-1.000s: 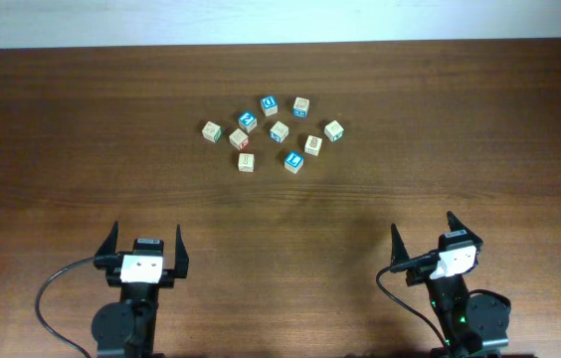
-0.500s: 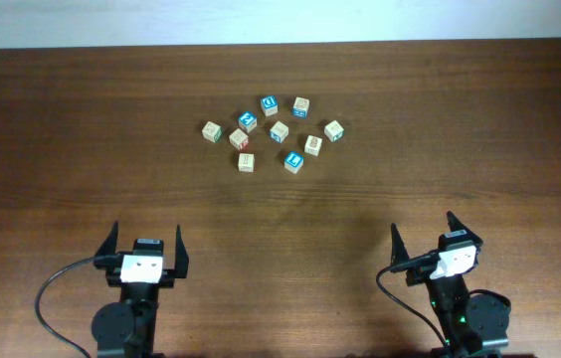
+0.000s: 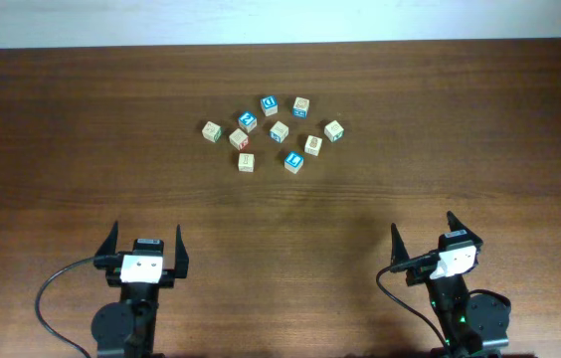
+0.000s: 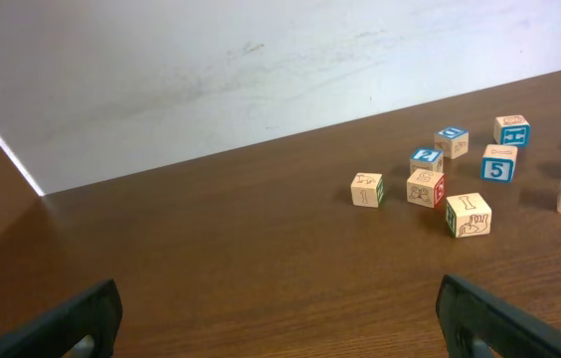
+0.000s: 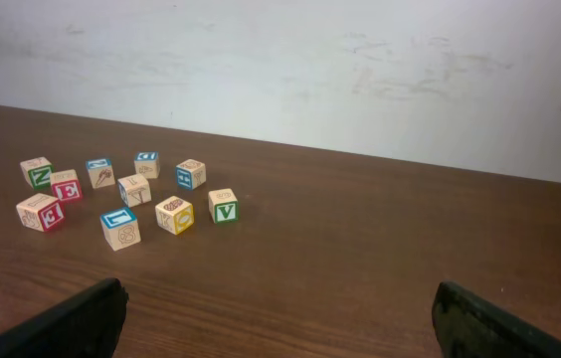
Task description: Rotate 5 blocks
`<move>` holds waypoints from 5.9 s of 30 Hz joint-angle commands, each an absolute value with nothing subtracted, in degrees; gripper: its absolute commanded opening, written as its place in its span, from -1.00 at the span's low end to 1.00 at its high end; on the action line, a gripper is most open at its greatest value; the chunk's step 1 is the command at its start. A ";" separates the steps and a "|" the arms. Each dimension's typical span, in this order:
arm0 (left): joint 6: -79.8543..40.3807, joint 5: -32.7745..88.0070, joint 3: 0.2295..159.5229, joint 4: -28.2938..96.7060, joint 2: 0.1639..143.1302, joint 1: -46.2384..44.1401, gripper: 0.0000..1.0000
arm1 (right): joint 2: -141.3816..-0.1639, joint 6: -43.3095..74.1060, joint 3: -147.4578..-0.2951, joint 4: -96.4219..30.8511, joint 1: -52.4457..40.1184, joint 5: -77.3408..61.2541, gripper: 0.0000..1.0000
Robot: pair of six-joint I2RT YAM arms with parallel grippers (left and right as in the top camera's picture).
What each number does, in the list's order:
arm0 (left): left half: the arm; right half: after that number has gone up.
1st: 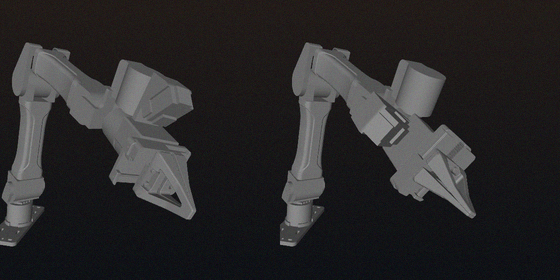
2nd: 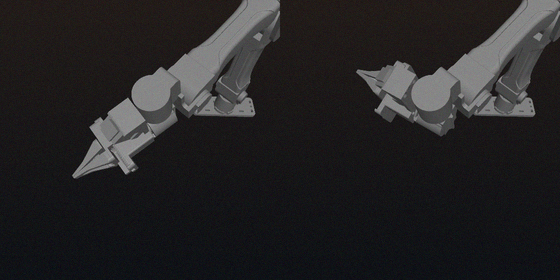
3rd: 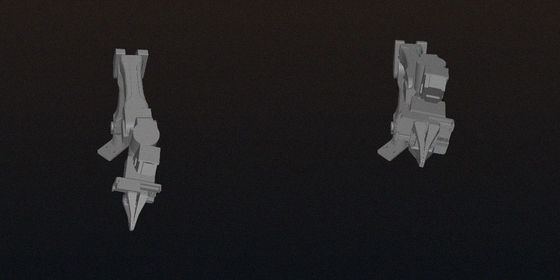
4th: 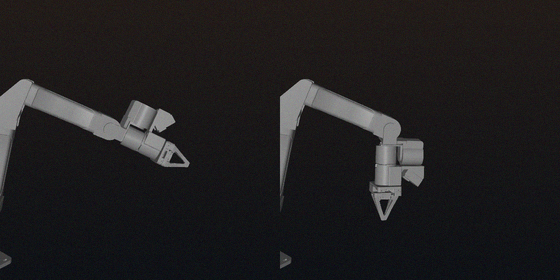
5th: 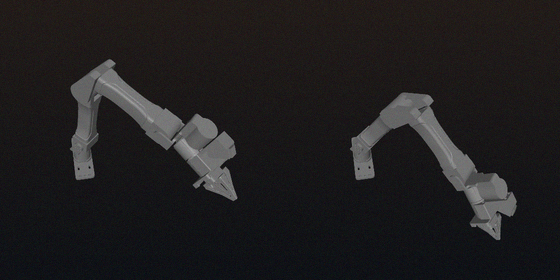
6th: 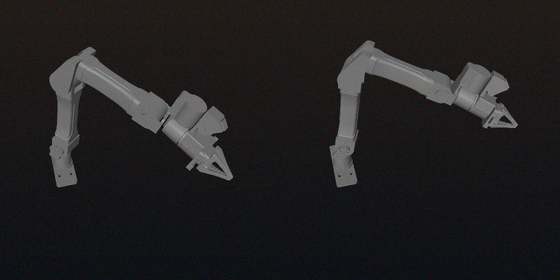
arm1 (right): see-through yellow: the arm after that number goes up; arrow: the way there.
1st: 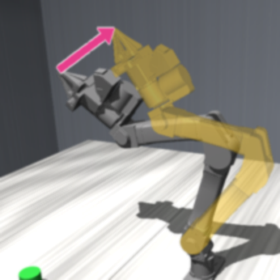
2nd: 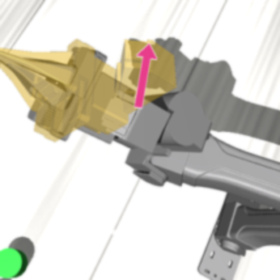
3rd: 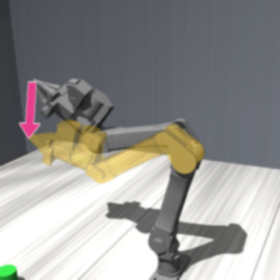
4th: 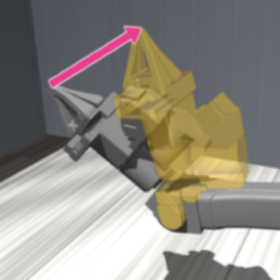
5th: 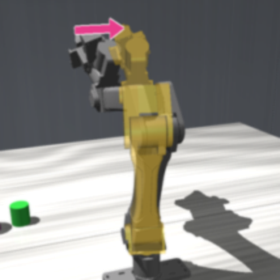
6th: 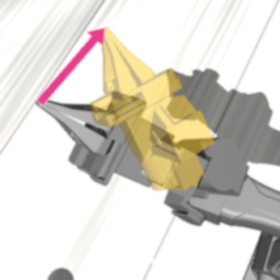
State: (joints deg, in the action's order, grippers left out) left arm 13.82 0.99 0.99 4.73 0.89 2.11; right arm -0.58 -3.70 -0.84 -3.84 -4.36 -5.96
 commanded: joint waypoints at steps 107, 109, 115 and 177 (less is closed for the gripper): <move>14.24 0.16 0.49 4.73 0.30 2.31 0.98 | -0.21 -4.05 -0.32 -3.86 -4.01 -6.46 0.96; 14.24 0.16 0.49 4.73 0.30 2.31 0.99 | -0.21 -4.05 -0.32 -3.86 -4.01 -6.46 0.96; 14.24 0.16 0.49 4.73 0.30 2.31 0.98 | -0.21 -4.05 -0.32 -3.86 -3.99 -6.46 0.96; 6.72 7.73 52.21 14.83 57.60 0.01 0.98 | -28.91 -2.52 -31.05 -7.05 -4.05 -16.10 0.97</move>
State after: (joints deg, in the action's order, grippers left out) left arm 7.25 4.86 39.33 9.10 48.21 1.80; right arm -20.71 -3.46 -22.13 -5.02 -4.36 -13.28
